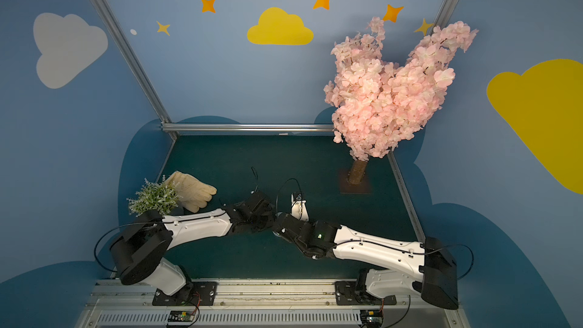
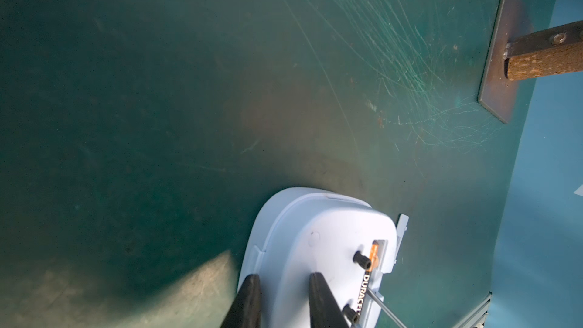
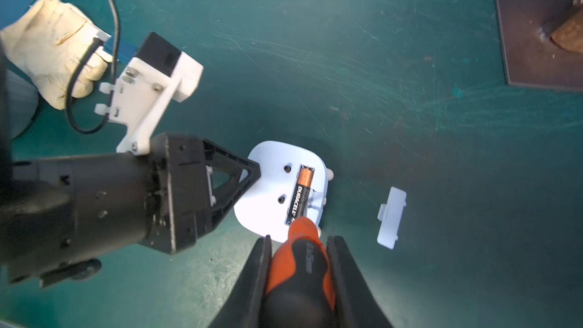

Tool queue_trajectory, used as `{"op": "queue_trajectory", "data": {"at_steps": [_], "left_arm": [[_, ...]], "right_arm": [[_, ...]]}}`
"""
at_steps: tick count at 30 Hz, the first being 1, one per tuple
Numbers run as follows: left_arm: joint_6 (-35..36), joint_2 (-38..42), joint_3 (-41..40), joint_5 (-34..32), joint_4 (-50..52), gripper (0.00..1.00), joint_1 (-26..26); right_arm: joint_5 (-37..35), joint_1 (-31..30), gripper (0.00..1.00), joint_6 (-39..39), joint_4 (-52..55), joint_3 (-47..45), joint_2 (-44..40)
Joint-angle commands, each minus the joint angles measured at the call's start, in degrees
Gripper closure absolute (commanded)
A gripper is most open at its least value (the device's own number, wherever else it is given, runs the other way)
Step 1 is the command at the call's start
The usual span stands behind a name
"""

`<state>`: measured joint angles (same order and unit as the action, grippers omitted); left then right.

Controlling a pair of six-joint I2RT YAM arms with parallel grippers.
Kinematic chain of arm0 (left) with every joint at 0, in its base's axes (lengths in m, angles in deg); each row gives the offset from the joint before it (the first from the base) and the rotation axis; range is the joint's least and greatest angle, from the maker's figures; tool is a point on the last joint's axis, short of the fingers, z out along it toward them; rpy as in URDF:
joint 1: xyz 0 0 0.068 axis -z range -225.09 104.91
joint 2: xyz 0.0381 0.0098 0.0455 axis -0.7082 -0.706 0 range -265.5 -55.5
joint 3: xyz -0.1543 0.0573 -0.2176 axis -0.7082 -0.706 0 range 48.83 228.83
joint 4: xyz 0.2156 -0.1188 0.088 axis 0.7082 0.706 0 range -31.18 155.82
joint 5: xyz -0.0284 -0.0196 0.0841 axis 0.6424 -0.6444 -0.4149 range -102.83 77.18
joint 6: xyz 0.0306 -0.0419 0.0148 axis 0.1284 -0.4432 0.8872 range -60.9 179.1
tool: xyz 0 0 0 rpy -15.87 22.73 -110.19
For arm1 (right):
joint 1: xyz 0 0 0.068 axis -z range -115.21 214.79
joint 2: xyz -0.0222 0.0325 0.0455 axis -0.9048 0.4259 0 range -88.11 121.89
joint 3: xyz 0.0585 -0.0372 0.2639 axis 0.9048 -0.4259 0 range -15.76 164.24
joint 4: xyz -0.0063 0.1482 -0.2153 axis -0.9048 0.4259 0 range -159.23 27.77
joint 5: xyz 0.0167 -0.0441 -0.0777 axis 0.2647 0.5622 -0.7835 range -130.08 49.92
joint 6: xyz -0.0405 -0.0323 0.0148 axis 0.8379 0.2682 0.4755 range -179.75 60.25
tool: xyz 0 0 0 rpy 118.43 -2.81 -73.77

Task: Remove the battery from the alarm
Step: Release the battery from the alarm.

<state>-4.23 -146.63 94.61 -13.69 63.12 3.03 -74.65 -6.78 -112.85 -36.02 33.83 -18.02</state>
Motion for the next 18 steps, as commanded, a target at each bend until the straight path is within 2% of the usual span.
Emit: {"op": "queue_trajectory", "data": {"at_steps": [1, 4, 8, 18], "left_arm": [[-0.4, -3.7, -1.5, -0.4, 2.6, 0.73, 0.5], [-0.4, -3.5, -1.5, -0.5, 2.8, 0.73, 0.5], [-0.6, -3.6, -1.5, -0.4, 2.7, 0.73, 0.6], [-0.6, -4.1, -1.3, -0.4, 2.6, 0.73, 0.6]], "right_arm": [[19.2, 2.0, 1.0, -6.2, 8.9, -9.8, 0.1], [23.3, 7.0, 1.0, -5.4, 4.3, -15.6, -7.2], [25.2, 10.3, 1.0, -5.5, -5.8, -24.2, -15.2], [36.0, 24.4, 1.0, -5.0, -8.0, -33.0, -31.2]]}}
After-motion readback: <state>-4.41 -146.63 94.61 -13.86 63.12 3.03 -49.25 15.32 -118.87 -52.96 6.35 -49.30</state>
